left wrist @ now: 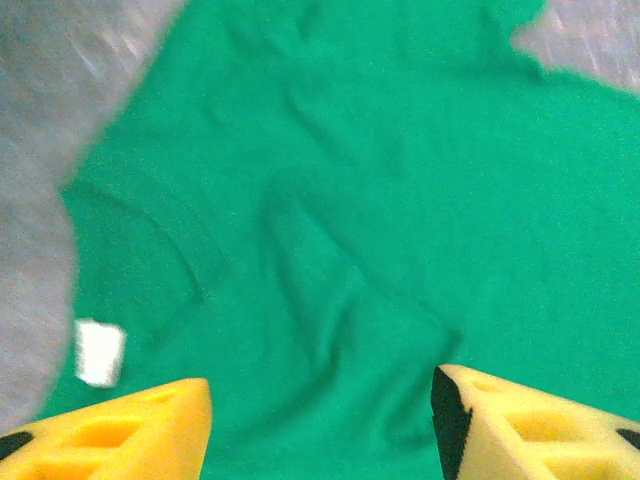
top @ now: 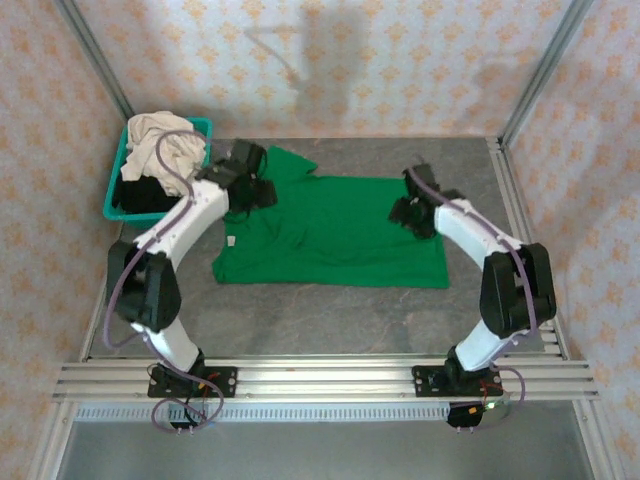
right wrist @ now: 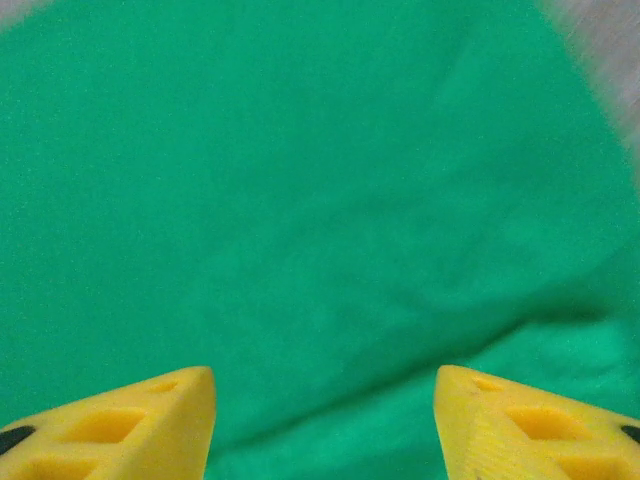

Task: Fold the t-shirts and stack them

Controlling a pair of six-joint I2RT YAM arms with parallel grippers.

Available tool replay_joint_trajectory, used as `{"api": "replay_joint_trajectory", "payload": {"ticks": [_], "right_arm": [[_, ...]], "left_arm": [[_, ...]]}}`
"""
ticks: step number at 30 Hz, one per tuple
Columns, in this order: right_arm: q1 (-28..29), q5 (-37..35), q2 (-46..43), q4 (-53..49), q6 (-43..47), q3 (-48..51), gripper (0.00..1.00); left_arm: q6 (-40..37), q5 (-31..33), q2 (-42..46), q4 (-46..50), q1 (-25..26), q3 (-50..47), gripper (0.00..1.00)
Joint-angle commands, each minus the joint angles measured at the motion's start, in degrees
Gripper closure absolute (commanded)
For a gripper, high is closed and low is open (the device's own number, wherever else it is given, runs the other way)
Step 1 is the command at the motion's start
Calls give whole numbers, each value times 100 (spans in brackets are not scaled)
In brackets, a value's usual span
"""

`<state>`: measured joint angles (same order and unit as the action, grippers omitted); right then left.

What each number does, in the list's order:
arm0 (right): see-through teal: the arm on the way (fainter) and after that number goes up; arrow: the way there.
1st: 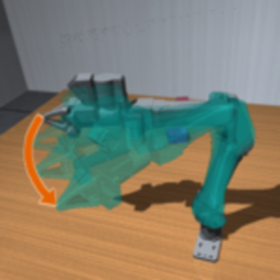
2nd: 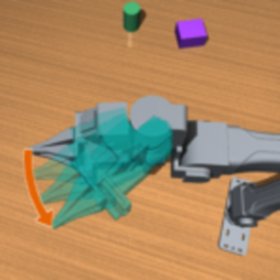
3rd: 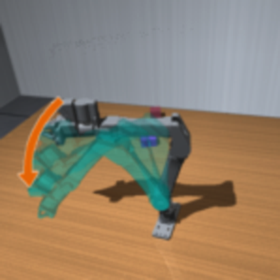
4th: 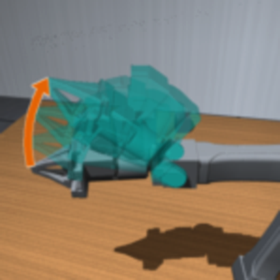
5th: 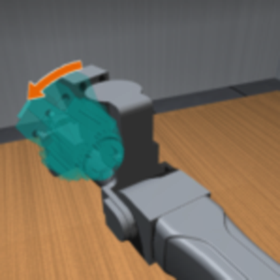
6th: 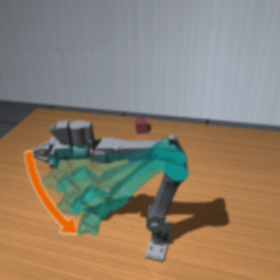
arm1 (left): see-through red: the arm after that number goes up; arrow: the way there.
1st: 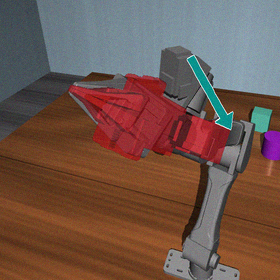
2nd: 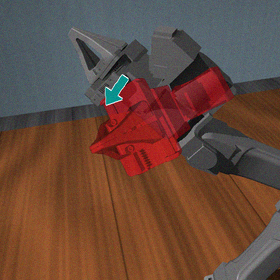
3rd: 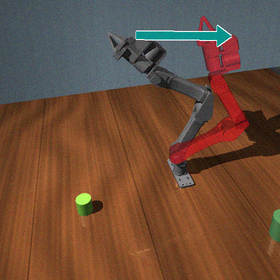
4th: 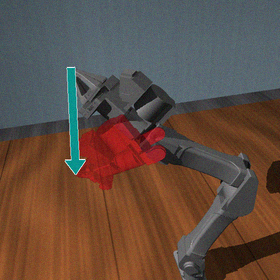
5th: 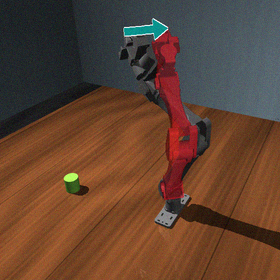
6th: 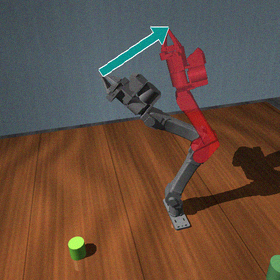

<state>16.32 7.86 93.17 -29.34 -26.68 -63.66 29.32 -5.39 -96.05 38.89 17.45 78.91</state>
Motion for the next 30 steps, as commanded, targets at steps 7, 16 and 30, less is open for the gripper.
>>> {"api": "replay_joint_trajectory", "payload": {"ticks": [7, 16, 30], "right_arm": [[217, 160, -521, 1299, -887, 1854, 56], [227, 111, -337, 926, -1400, 2381, 61], [374, 236, -2208, -649, -1961, 3452, 59]], "left_arm": [[979, -105, 153, -1515, 267, -2520, 47], [1238, 174, 424, -1307, 267, -3476, 49], [1613, 239, 2496, 110, 276, -4778, 46]]}}
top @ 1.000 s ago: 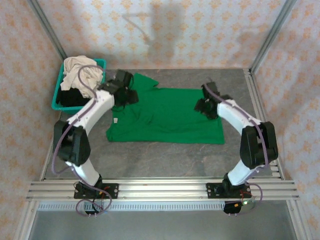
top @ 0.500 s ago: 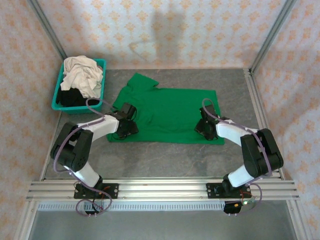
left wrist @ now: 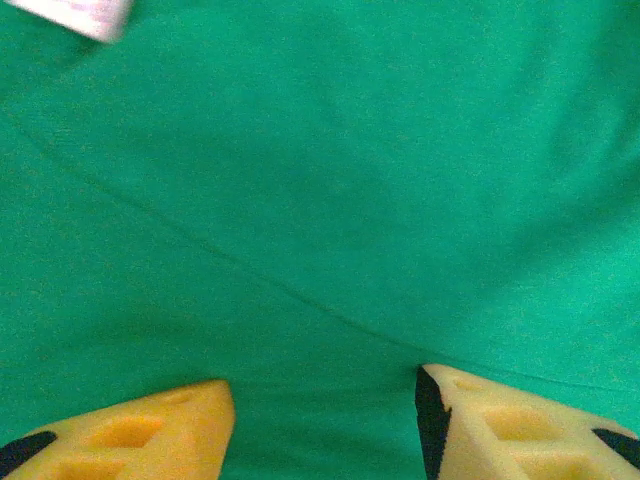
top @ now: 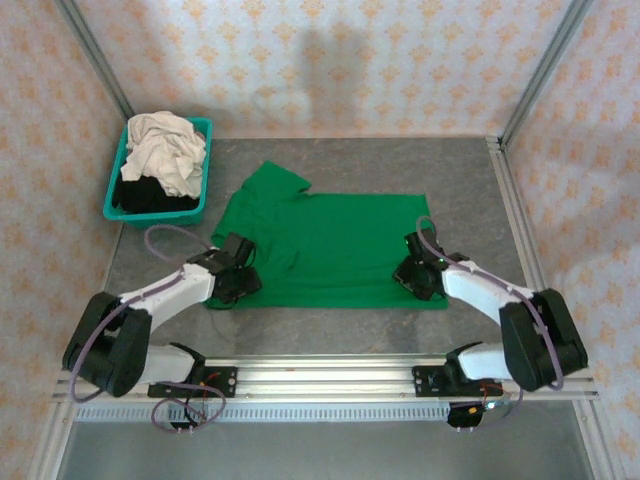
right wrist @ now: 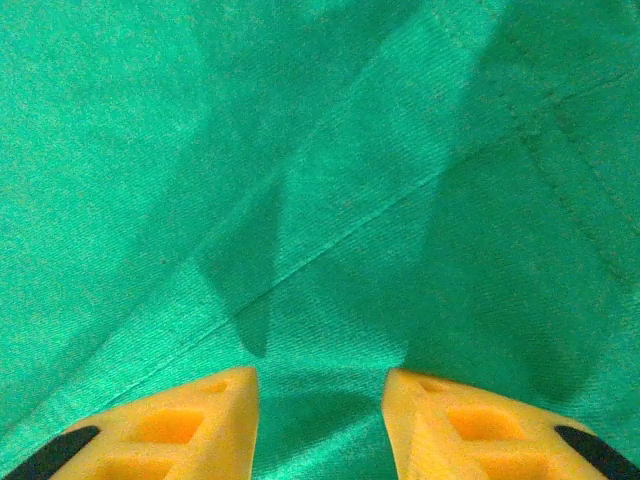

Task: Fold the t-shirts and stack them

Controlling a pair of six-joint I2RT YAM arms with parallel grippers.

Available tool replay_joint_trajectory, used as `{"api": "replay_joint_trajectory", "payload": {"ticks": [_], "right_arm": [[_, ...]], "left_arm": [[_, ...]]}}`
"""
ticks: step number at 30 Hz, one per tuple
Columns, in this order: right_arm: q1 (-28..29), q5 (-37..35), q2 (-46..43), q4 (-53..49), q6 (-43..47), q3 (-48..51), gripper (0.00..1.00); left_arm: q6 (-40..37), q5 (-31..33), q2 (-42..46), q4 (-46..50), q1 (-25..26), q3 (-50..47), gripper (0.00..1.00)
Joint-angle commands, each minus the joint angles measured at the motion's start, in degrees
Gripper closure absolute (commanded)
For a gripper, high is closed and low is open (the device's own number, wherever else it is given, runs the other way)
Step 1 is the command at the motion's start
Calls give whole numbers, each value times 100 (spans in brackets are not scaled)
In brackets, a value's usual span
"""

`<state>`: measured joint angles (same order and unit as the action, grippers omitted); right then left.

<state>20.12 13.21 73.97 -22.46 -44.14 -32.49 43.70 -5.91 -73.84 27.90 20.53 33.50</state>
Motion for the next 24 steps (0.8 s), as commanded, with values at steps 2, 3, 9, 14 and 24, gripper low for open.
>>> {"api": "replay_joint_trajectory", "payload": {"ticks": [2, 3, 9, 14, 24], "right_arm": [[2, -284, -728, -1546, -227, 410, 56], [-4, -341, -942, -1693, -187, 355, 54], [-101, -934, -1018, -2121, 621, -1113, 40], [-664, -1400, 5, -2003, 1345, -2427, 36], [-1823, -1150, 2549, -1682, 2091, -4241, 36]], "left_arm": [[230, 143, 697, 1407, -32, -283, 43], [244, 78, 908, 1513, -30, -276, 40], [-204, 635, 1360, 1835, -53, 876, 24], [-983, 618, -438, 1806, -63, 2951, 21], [-1935, 784, -4879, 2414, -480, 7869, 27]]}}
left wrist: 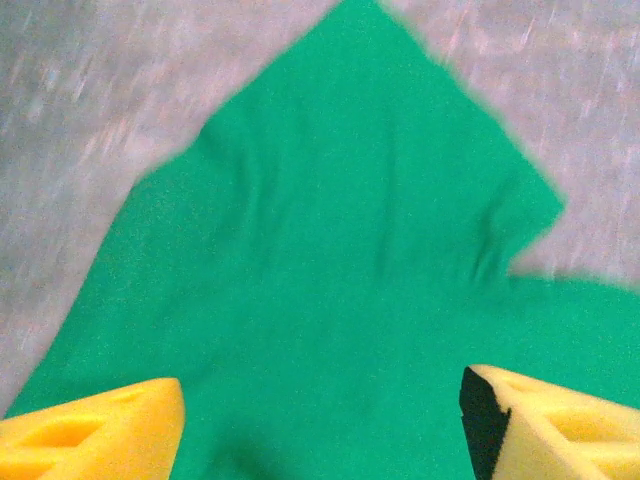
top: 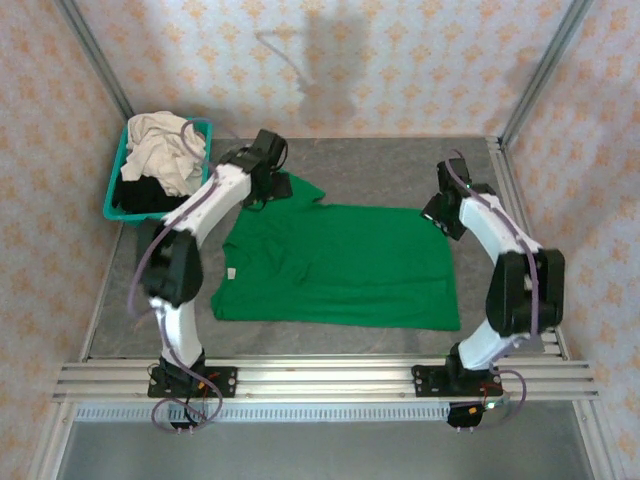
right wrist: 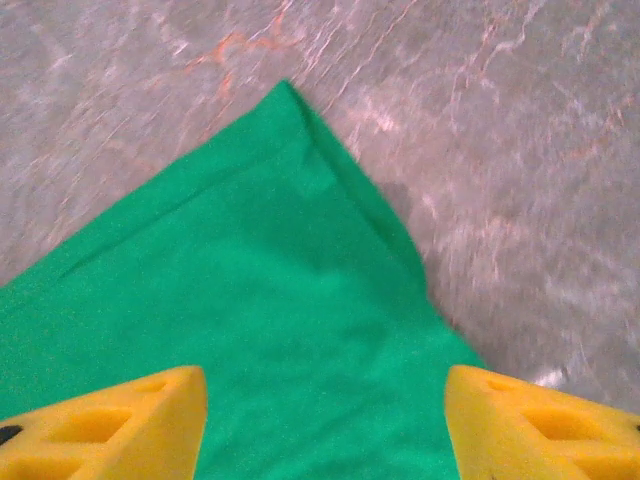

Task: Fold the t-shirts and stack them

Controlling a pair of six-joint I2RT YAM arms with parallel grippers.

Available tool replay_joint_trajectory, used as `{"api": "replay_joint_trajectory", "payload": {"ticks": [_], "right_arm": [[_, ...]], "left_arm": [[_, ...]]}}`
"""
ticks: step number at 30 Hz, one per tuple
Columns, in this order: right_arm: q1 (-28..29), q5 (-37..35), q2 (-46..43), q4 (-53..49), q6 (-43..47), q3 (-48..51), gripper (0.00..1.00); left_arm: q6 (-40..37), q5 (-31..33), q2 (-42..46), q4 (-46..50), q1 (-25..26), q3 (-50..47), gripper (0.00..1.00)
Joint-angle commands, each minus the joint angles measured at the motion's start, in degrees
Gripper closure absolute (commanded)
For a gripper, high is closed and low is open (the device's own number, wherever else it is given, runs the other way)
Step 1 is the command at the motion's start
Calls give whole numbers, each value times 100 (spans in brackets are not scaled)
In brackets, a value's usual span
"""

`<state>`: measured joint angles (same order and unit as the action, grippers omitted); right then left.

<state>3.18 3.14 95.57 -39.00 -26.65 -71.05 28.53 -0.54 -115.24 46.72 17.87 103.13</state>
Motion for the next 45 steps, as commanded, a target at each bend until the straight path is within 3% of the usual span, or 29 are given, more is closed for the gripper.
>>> {"api": "replay_joint_trajectory", "payload": {"ticks": [1, 5, 8, 19, 24, 26, 33, 39, 45], "right_arm": [[-194, -83, 565, 12, 373, -515, 36], [-296, -12, 1223, 148, 557, -974, 37], [-318, -40, 1634, 77, 576, -1294, 37], [-327, 191, 2354, 153, 568, -1702, 44], [-336, 149, 2481, 142, 488, -1646, 47], [-357, 237, 2502, 162, 435, -1597, 50], [-423, 480, 2450, 209, 417, -1631, 85], [-430, 560, 2180, -82, 578, -1990, 100], [-427, 560, 1678, -289, 720, -1942, 100]], "left_arm": [[-437, 237, -1107, 656, -274, 1433, 29], [-524, 261, -2537, 1102, -441, 3417, 31], [-529, 207, -3276, 1012, -500, 4299, 33], [-453, -126, -4138, 276, -603, 4513, 31], [-237, -589, -4408, 169, -657, 4560, 42], [-236, -639, -4465, 187, -658, 4565, 53], [-306, -817, -4189, 445, -789, 4594, 100], [-249, -1273, -3309, 639, -925, 4466, 100], [-256, -1721, -2005, 301, -993, 3326, 100]]}}
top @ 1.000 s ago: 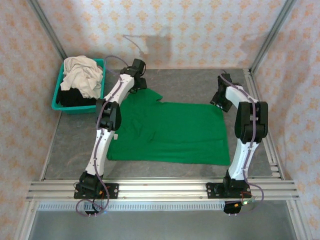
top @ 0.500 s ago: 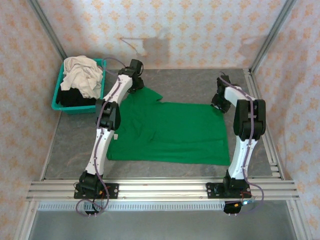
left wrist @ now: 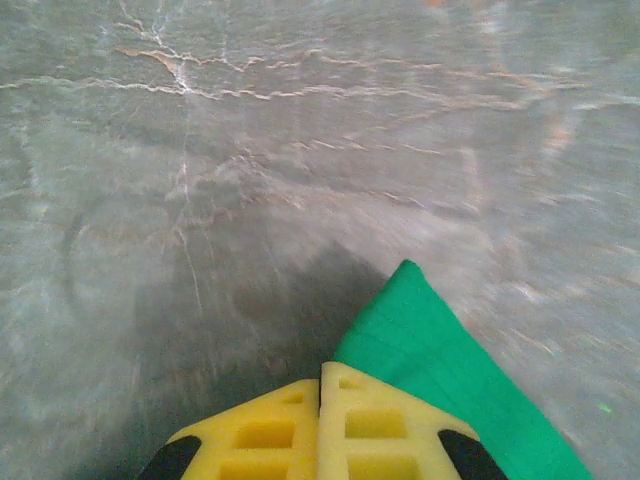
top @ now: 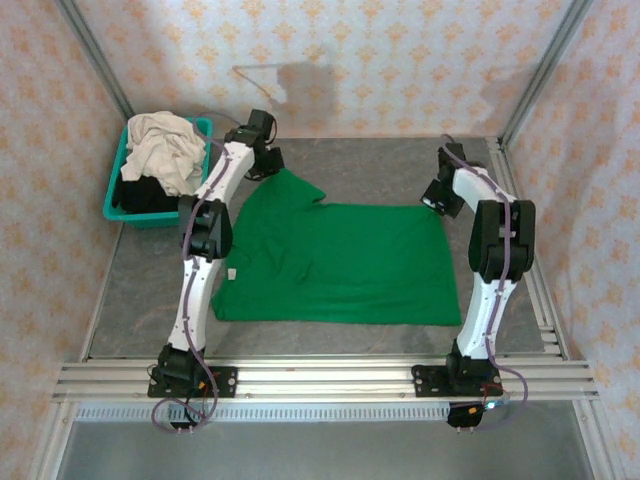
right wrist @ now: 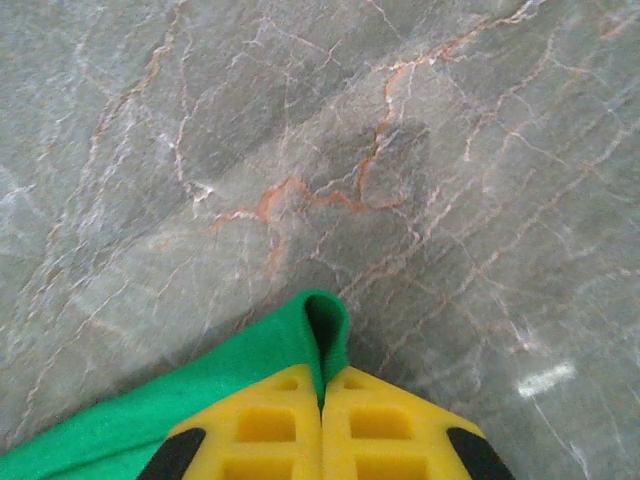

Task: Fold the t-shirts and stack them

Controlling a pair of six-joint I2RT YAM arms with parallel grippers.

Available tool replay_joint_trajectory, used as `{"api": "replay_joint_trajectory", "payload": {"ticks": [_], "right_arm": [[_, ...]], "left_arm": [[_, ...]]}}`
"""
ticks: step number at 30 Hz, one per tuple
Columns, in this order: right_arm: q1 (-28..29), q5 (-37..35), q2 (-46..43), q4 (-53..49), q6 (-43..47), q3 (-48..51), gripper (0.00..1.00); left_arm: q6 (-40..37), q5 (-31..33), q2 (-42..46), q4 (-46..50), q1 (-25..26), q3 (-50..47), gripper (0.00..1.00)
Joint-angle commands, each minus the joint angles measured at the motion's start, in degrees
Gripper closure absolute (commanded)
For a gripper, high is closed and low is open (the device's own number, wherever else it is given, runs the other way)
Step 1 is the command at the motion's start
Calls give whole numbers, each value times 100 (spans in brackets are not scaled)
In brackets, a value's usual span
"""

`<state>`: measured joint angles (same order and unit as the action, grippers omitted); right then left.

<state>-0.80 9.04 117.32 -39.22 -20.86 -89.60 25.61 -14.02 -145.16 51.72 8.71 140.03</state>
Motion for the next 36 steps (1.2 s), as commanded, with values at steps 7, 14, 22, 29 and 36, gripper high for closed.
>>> {"api": "replay_joint_trajectory", "payload": {"ticks": [7, 14, 22, 29, 36], "right_arm": [[-21, 341, -1562, 118, 15, 981, 100], [-21, 514, -2763, 185, -177, 2409, 100], [-27, 343, -4111, -53, -413, 3691, 97], [-34, 225, -3713, -163, -506, 3994, 88], [-43, 304, -3616, -379, -396, 3645, 79]], "left_arm": [[-28, -681, 2831, -860, -81, -2648, 100], [36, -848, 5436, -1717, -79, -5953, 100], [381, -616, 7609, -1884, 134, -8362, 100], [809, -490, 8531, -1662, 483, -9557, 100], [938, -350, 8891, -1473, 570, -10070, 100]]}}
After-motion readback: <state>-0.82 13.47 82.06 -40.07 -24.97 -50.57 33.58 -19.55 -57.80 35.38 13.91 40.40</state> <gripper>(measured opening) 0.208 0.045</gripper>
